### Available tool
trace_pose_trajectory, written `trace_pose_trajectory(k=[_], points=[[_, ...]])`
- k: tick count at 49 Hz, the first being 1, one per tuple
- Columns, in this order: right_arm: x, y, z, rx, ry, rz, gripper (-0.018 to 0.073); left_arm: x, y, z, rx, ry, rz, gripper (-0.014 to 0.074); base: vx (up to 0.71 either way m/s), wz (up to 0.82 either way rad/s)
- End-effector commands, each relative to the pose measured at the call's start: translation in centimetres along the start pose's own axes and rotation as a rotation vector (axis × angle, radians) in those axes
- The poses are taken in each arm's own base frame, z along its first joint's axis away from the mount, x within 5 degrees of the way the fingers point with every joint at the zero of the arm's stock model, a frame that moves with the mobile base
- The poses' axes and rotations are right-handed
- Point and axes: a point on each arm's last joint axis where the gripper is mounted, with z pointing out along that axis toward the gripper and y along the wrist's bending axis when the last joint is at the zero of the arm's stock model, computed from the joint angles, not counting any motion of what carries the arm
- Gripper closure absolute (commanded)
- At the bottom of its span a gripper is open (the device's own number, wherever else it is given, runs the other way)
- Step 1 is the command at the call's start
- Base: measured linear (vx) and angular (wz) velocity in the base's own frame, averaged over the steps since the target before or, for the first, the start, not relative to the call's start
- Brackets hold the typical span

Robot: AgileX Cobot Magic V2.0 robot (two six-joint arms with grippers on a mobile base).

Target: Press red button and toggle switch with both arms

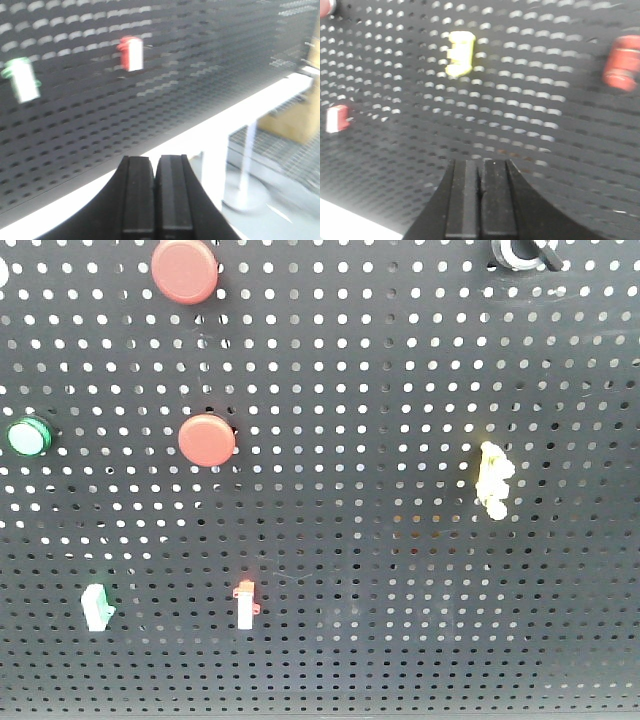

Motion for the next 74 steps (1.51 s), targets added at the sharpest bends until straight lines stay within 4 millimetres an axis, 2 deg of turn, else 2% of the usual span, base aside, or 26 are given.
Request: trace_pose_trajectory(k=[1,11,19,34,41,48,54,61,74], points=[[-0.1,-0.3,-0.4,0.051,-0.066,0.042,0.0562,-1.1,0.5,0.0,-0.055,-0.081,-0.022,0.0594,0.00,0.00],[2.8,0.5,-0.3,-0.009,0.038,0.077,0.0562,-0.9,0.4,0.0,-0.040,-0.060,-0.022,0.0594,0.00,0.00],[4.2,0.7,-0.1,-0.017,0.081,0.082,0.0562,-0.9,0.4,0.0,-0.040,-0.060,-0.022,0.0594,0.00,0.00],[4.6,0.8,-0.1,-0.025,0.100,0.085,0.0562,-0.9,0.4,-0.1,-0.041,-0.063,-0.003,0.0594,0.00,0.00],[4.6,0.8,-0.1,-0.025,0.100,0.085,0.0562,-0.8,1.0,-0.6,-0.133,-0.052,0.180,0.0594,0.00,0.00],[4.6,0.8,-0.1,-0.025,0.100,0.085,0.0562,0.9,1.8,-1.5,-0.283,-0.046,0.170,0.0594,0.00,0.00],[4.6,0.8,-0.1,-0.025,0.100,0.085,0.0562,3.7,2.2,-2.2,-0.393,-0.057,0.112,0.0594,0.00,0.00],[4.6,0.8,-0.1,-0.025,0.100,0.085,0.0562,6.9,2.5,-2.3,-0.464,-0.122,0.127,0.0594,0.00,0.00],[4.6,0.8,-0.1,-0.025,0.100,0.085,0.0562,6.8,2.7,-2.3,-0.496,-0.176,0.149,0.0594,0.00,0.00]])
